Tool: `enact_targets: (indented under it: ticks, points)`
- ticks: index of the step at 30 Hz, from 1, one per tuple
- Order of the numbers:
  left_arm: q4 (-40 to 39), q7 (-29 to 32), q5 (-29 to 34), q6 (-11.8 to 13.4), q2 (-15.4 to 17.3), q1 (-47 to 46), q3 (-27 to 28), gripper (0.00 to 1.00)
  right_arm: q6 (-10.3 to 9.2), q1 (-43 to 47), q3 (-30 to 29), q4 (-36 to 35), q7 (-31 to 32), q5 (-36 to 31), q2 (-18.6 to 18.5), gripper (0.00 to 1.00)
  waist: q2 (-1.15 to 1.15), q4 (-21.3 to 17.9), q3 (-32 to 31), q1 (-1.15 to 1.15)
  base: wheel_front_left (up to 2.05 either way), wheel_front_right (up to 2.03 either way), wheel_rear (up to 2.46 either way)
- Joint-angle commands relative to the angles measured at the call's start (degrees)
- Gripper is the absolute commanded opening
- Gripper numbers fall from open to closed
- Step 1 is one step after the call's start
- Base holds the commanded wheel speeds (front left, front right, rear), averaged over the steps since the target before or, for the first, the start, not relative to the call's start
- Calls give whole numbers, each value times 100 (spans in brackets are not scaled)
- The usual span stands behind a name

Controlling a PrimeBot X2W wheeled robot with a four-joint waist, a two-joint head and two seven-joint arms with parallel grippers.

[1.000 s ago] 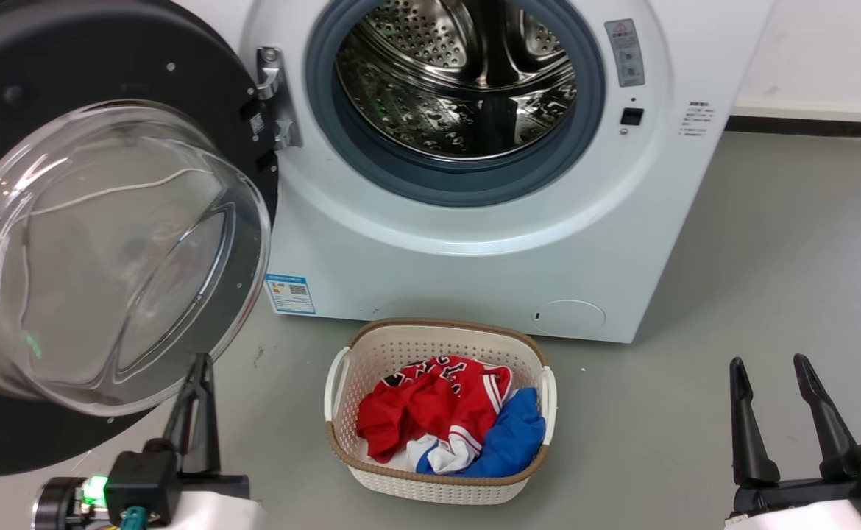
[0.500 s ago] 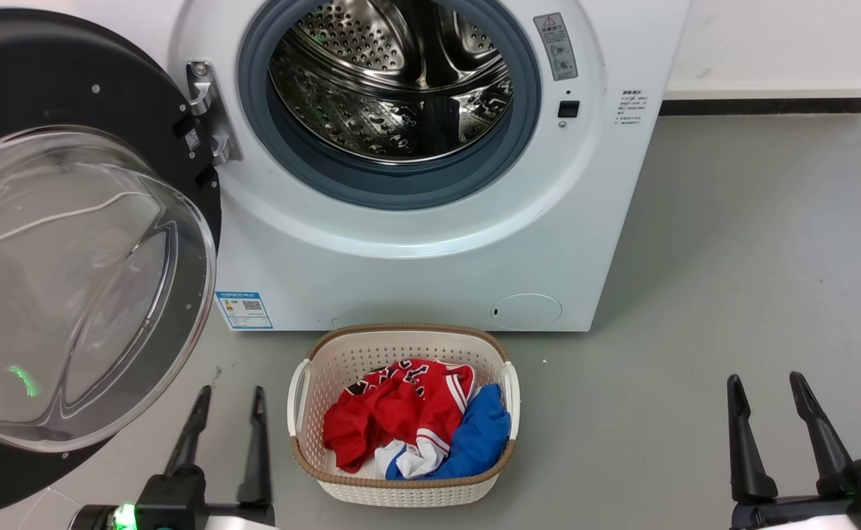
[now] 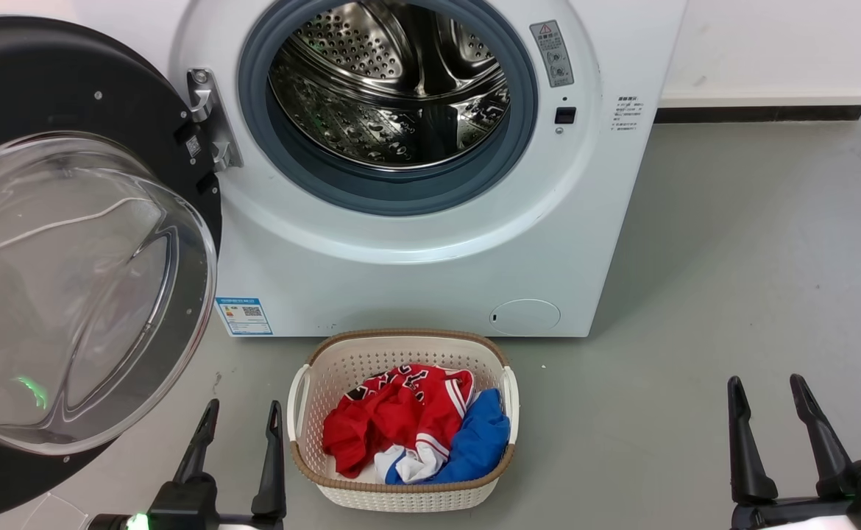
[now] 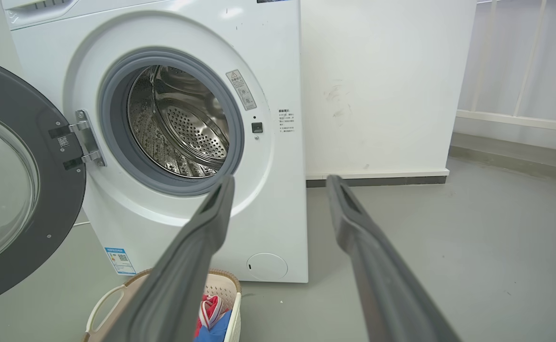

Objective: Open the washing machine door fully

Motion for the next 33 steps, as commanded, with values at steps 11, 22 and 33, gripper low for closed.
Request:
enact_targets:
  ticks: [11,22,33]
  points:
    - [312,168,-529,-11,-3,-46,35,0,0,-51,43,276,94,546,-26,0,0,5,-1,0,0,0,0]
    - [429,464,-1825,-111,-4,-242,143,0,0,-304,80,513,332,1833,-98,0,0,-2,10,0,0,0,0]
    - [539,727,-2968,-199,-5,-419,242,0,0,-509,95,706,554,2945,-144,0,0,-9,22,0,0,0,0]
